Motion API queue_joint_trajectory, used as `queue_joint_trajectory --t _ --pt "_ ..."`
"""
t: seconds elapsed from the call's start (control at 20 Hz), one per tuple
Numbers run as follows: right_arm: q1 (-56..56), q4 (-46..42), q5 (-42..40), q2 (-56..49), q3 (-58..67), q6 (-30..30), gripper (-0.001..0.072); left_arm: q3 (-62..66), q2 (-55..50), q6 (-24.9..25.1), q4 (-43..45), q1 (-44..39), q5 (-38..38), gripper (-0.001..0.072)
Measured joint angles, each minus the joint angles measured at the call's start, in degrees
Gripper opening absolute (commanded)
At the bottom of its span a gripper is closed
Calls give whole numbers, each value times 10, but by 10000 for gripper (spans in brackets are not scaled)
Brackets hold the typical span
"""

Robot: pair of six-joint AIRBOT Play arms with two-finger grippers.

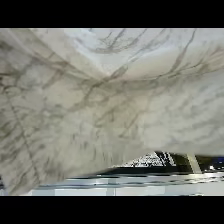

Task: Fold the clothes and pants, and hang the long-sleeved shirts on hangers.

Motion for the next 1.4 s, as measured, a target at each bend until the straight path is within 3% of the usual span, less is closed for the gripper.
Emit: queue_joint_trajectory --t 0.2,0.35,0.55,0.8,0.95,1.1,1.25,1.4 --pt "0 26 86 -85 -7 -10 9 -33 -98 -8 5 -1 -97 14" --pt "0 70 139 -196 -62 -13 9 -112 -195 -11 51 -14 -128 15" --pt "0 114 114 -365 -153 -14 9 -214 -358 -13 111 -43 -55 14" --pt "0 194 34 -507 -188 -14 9 -208 -512 -11 73 -55 48 14" --pt "0 220 13 -533 -190 -14 9 -185 -549 -8 61 -56 87 14" --pt "0 230 46 -533 -182 -15 10 -165 -560 -7 56 -53 92 14" --pt "0 232 133 -495 -174 -14 10 -151 -555 -6 56 -35 33 14" --pt "0 228 282 -428 -184 0 9 -144 -548 -6 72 2 -79 14"
